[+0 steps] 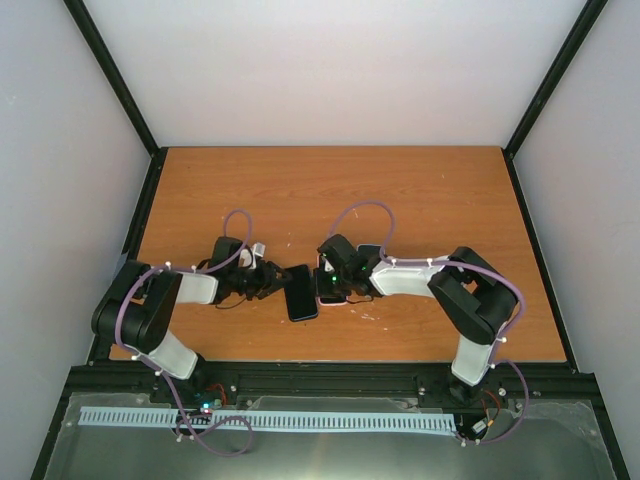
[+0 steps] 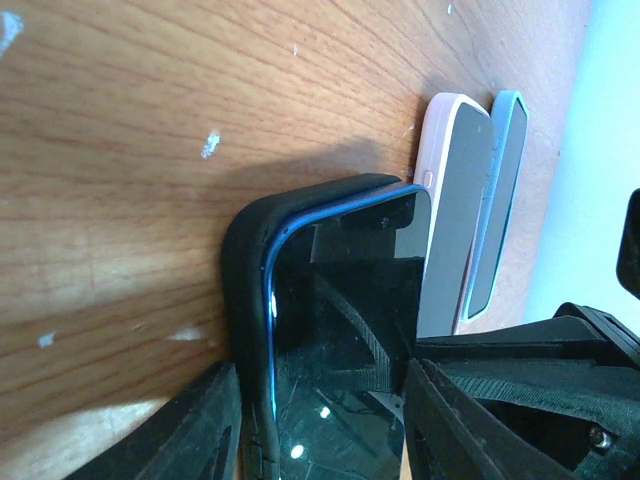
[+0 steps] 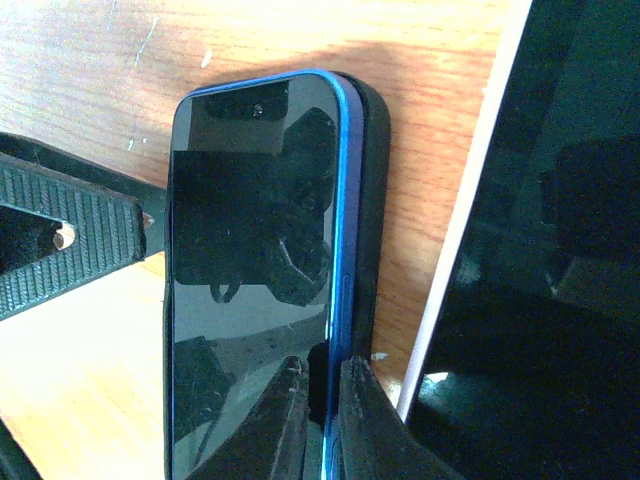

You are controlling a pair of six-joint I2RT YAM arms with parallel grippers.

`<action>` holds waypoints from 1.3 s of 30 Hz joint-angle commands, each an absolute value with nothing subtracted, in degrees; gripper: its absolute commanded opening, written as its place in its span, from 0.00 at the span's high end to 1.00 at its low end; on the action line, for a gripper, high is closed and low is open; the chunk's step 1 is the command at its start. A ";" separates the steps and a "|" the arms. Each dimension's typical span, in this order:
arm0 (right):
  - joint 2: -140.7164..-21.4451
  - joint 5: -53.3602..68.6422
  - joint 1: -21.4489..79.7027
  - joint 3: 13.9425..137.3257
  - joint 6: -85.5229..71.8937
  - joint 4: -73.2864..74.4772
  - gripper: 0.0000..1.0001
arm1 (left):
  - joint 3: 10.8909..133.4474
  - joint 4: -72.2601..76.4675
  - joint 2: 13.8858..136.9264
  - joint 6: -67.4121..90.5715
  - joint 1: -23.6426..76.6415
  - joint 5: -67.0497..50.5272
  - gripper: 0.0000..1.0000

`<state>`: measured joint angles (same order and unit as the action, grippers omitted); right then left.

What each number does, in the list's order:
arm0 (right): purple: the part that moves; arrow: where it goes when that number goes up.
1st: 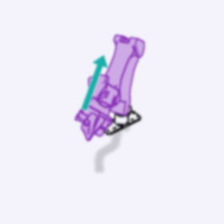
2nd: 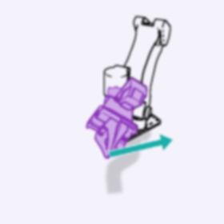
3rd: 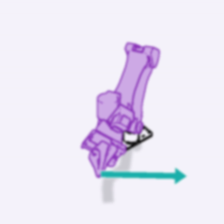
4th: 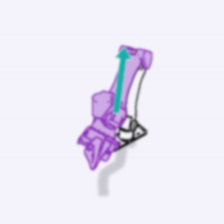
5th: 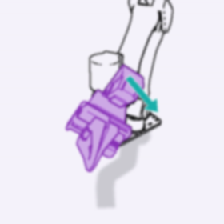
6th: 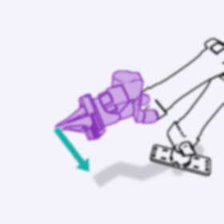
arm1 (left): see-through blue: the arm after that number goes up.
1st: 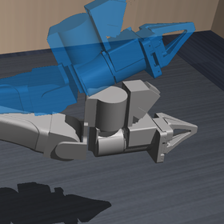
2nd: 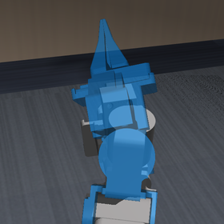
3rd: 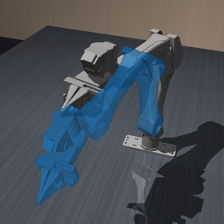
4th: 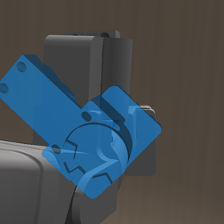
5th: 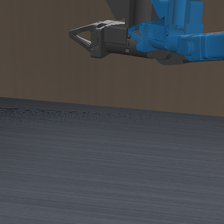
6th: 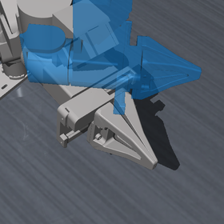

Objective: Put the phone into the phone case

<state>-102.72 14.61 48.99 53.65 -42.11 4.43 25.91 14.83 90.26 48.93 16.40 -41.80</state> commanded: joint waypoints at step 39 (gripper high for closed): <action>-98.90 27.98 47.86 45.54 -52.76 -16.37 0.54 | 22.52 13.80 88.14 52.82 20.12 -42.53 0.63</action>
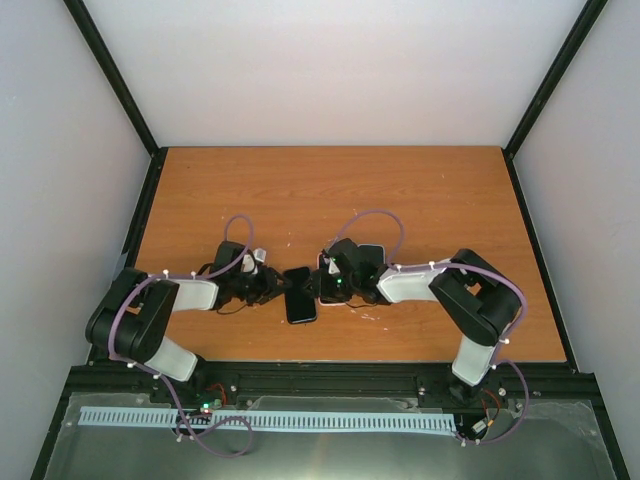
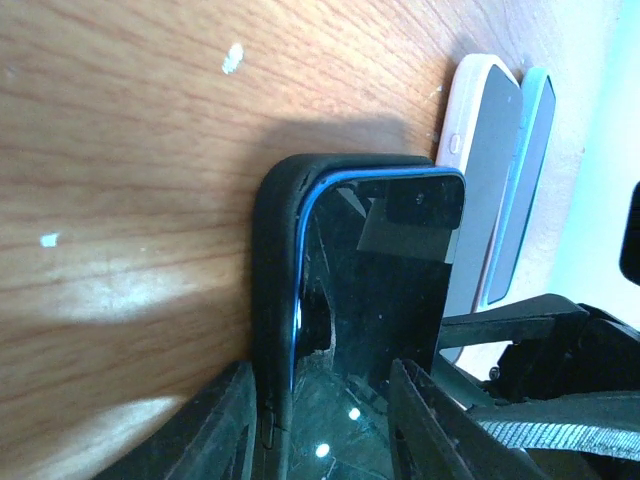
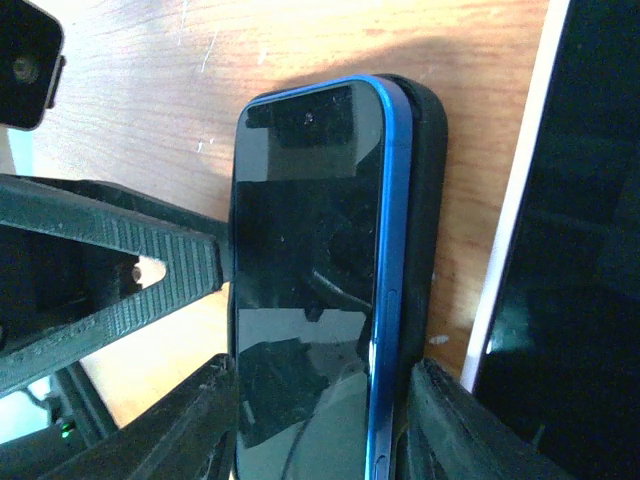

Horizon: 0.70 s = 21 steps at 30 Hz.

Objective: Put the phone into the phone case

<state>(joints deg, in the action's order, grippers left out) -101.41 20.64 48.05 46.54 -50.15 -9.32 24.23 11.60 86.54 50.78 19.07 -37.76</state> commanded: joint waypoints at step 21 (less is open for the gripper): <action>-96.34 32.66 47.72 40.52 -63.73 -34.89 0.54 | 20.05 17.07 85.00 57.03 20.21 -44.21 0.57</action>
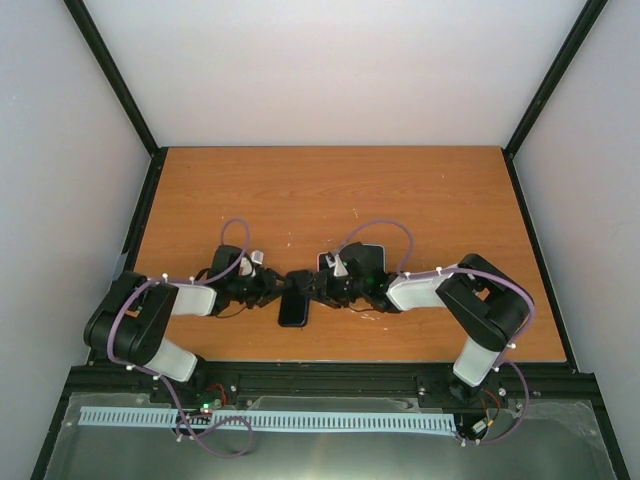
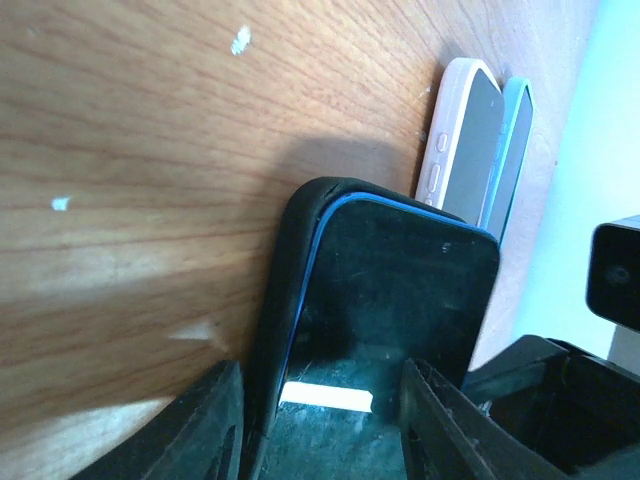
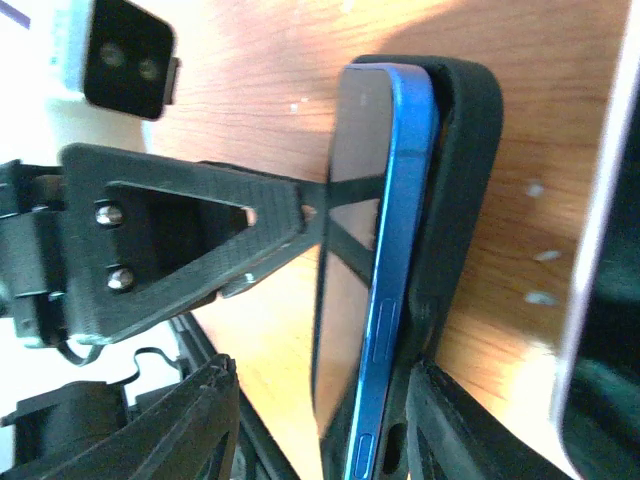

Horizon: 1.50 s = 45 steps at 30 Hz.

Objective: Put the phone into the phone case

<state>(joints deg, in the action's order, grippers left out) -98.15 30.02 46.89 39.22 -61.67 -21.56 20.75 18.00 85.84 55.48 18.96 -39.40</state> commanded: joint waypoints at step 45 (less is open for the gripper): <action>-89.58 11.16 53.61 35.27 -56.49 -6.42 0.58 | 17.32 19.40 85.54 61.77 26.89 -40.96 0.62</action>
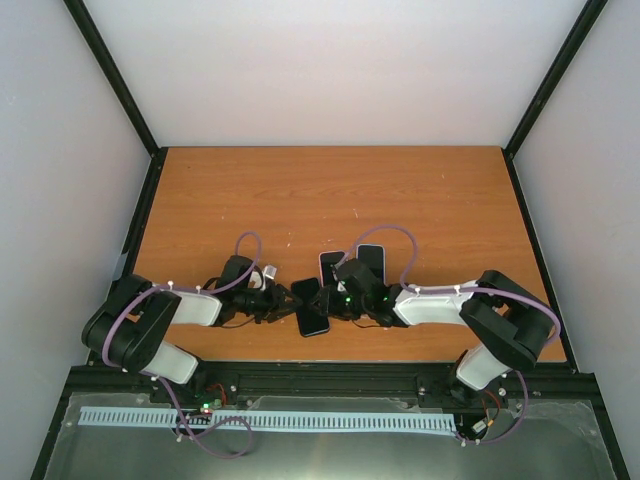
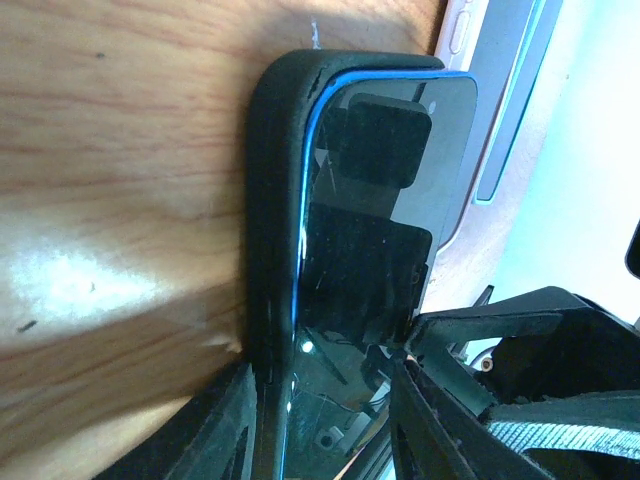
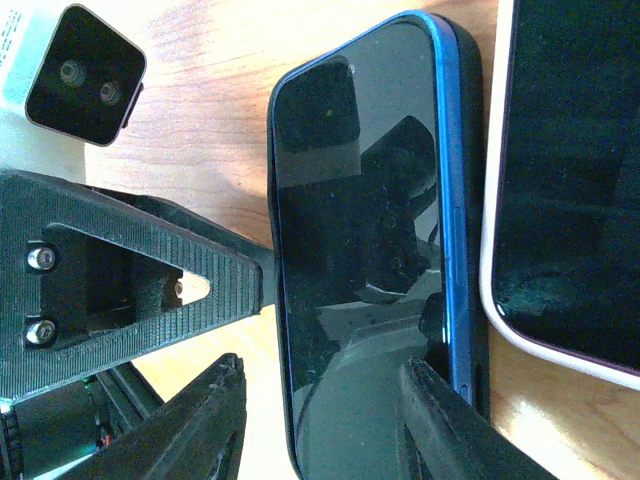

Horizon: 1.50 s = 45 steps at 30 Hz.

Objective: Put the phone into the phone case

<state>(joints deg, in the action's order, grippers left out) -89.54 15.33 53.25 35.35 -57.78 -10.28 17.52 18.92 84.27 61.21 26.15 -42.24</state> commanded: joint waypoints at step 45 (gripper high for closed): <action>-95.42 27.14 53.00 28.38 -72.70 -53.74 0.55 | 14.94 22.33 81.75 64.66 26.89 -41.14 0.67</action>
